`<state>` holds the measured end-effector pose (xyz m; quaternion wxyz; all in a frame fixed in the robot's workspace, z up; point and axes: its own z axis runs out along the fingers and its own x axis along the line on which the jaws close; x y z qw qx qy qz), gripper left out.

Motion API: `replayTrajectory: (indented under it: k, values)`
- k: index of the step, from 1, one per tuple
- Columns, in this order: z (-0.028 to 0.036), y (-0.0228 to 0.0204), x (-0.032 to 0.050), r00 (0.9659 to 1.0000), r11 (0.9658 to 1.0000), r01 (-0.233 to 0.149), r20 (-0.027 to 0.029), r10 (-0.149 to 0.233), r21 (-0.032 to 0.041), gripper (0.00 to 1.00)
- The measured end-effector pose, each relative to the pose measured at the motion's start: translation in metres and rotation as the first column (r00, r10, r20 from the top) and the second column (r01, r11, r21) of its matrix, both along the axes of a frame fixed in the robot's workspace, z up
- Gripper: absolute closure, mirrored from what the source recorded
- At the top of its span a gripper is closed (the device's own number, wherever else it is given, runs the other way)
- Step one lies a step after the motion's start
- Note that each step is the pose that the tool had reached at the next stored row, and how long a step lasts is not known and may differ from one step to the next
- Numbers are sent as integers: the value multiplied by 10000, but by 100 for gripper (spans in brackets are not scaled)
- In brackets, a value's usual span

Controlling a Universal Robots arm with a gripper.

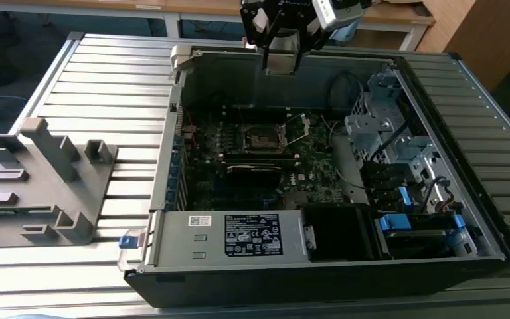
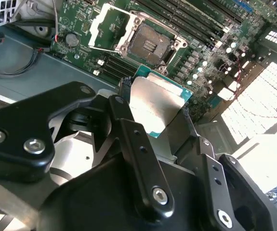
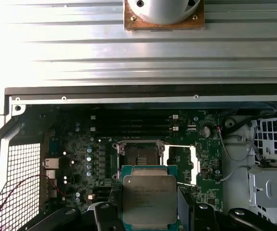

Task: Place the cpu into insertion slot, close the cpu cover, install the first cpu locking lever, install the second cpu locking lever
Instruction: 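Place the cpu into insertion slot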

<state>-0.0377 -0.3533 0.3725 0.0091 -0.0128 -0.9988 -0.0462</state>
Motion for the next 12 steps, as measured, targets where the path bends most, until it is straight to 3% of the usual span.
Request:
replayTrajectory:
  k: [12]
  values:
    - [-23,0,0,10000,10000,0,0,0,5,46]
